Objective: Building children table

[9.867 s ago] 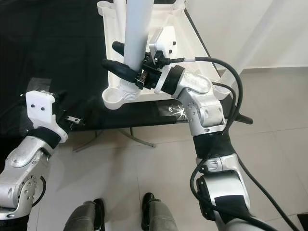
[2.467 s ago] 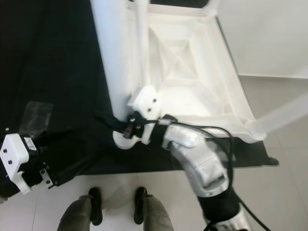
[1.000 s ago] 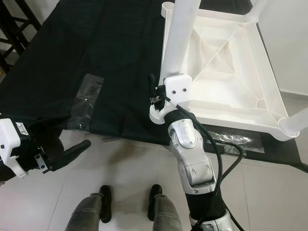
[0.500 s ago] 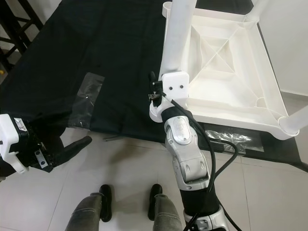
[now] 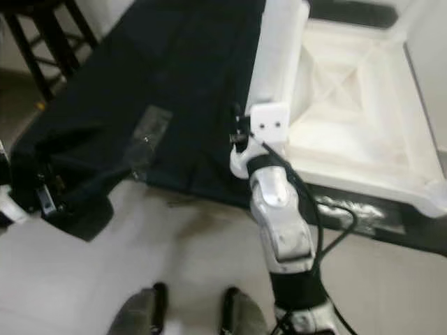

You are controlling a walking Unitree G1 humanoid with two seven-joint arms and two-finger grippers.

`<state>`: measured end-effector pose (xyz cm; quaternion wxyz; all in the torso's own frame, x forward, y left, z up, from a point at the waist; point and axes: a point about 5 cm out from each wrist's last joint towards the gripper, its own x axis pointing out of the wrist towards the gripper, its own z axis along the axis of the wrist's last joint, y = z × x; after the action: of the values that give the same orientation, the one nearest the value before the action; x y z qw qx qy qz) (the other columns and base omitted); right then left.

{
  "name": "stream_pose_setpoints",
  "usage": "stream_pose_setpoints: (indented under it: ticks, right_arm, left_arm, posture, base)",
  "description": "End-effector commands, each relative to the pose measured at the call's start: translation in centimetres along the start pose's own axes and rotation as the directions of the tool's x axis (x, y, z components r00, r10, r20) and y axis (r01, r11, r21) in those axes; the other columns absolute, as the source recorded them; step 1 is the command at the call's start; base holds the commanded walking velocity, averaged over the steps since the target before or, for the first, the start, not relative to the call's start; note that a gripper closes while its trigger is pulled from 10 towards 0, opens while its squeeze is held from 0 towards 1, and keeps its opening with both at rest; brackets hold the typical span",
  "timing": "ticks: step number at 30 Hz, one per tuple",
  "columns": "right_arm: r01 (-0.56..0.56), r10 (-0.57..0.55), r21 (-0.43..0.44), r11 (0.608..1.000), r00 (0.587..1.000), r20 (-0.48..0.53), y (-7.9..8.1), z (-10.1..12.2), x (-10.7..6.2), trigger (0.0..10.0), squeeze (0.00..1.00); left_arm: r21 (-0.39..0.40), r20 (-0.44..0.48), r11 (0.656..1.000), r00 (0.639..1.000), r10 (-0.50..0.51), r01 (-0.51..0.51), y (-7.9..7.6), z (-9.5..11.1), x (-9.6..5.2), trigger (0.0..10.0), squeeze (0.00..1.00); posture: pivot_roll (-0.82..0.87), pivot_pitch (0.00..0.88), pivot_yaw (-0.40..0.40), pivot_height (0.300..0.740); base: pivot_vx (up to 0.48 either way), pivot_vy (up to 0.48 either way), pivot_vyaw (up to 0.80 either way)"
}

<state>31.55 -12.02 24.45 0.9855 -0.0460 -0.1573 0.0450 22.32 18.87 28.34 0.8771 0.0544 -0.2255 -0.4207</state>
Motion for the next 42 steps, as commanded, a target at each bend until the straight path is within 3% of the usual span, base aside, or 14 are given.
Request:
stream_pose_setpoints:
  ticks: [1,7,9,14,15,17,18,20,21,22,35,42]
  right_arm:
    - [0.000,-0.005,-0.041,0.999,0.992,-0.127,-0.2,-2.8,-0.7,10.0,0.00]
    - [-0.004,0.000,-0.034,0.999,0.993,-0.122,-0.1,-2.7,-0.5,10.0,0.00]
    - [-0.017,0.016,-0.011,1.000,0.994,-0.111,0.0,-2.5,-0.3,10.0,0.00]
    - [-0.027,0.027,0.001,1.000,0.996,-0.091,0.0,-2.2,0.0,10.0,0.00]
    - [-0.033,0.034,0.003,0.999,0.996,-0.080,0.0,-2.0,0.0,10.0,0.28]
    - [-0.033,0.034,0.003,0.999,0.996,-0.080,0.0,-2.0,0.0,10.0,0.28]
    - [-0.025,0.026,0.005,1.000,0.998,-0.060,-0.3,-1.6,0.2,10.0,1.00]
    - [-0.022,0.022,0.007,1.000,0.998,-0.055,-0.3,-1.5,0.2,10.0,1.00]
    - [-0.023,0.023,0.007,1.000,0.998,-0.054,-0.3,-1.5,0.2,10.0,0.38]
    - [-0.027,0.027,0.013,1.000,0.998,-0.052,-0.3,-1.4,0.3,10.0,0.00]
    - [-0.042,0.043,0.030,0.999,0.998,-0.042,-0.2,-1.3,0.6,10.0,0.00]
    - [-0.218,0.216,0.092,0.972,0.976,0.027,0.9,-0.4,0.6,10.0,0.00]
  left_arm:
    - [-0.045,0.026,0.999,1.000,-0.006,0.007,-0.1,0.2,0.2,10.0,0.00]
    - [-0.070,0.071,0.996,0.996,-0.049,0.054,0.5,0.8,2.0,10.0,0.00]
    - [-0.065,0.123,0.993,0.988,-0.091,0.100,1.3,1.7,3.9,10.0,0.00]
    - [-0.051,0.165,0.991,0.979,-0.116,0.126,1.8,2.5,5.1,10.0,0.00]
    - [-0.048,0.177,0.990,0.976,-0.126,0.136,1.9,2.8,5.5,10.0,0.00]
    - [-0.048,0.177,0.990,0.976,-0.126,0.136,1.9,2.8,5.5,10.0,0.00]
    - [-0.043,0.190,0.985,0.970,-0.153,0.164,2.0,3.1,6.1,10.0,0.00]
    - [-0.045,0.192,0.984,0.968,-0.161,0.173,2.0,3.1,6.2,10.0,0.00]
    - [-0.046,0.192,0.984,0.968,-0.161,0.173,2.0,3.1,6.2,10.0,0.00]
    - [-0.047,0.192,0.984,0.968,-0.162,0.174,2.0,3.1,6.2,10.0,0.00]
    - [-0.047,0.192,0.982,0.967,-0.171,0.183,2.1,3.2,6.3,10.0,0.00]
    - [-0.052,0.194,0.981,0.965,-0.176,0.189,1.8,3.0,6.2,10.0,0.00]
  posture:
    - [0.06,0.337,-0.049,0.740]
    - [0.06,0.332,-0.050,0.740]
    - [0.05,0.325,-0.048,0.740]
    - [0.05,0.317,-0.043,0.740]
    - [0.04,0.316,-0.043,0.740]
    - [0.04,0.316,-0.043,0.740]
    - [0.04,0.314,-0.041,0.740]
    - [0.04,0.314,-0.041,0.740]
    - [0.04,0.314,-0.042,0.740]
    - [0.04,0.314,-0.043,0.740]
    - [0.05,0.315,-0.044,0.740]
    - [0.05,0.314,-0.044,0.740]
  base:
    - [0.000,0.000,0.00]
    - [0.000,0.000,0.00]
    - [0.000,0.000,0.00]
    - [0.000,0.000,0.00]
    - [0.000,0.000,0.00]
    - [0.000,0.000,0.00]
    - [0.000,0.000,0.00]
    - [0.000,0.000,0.00]
    - [0.000,0.000,0.00]
    - [0.000,0.000,0.00]
    - [0.000,0.000,0.00]
    - [0.000,0.000,0.00]
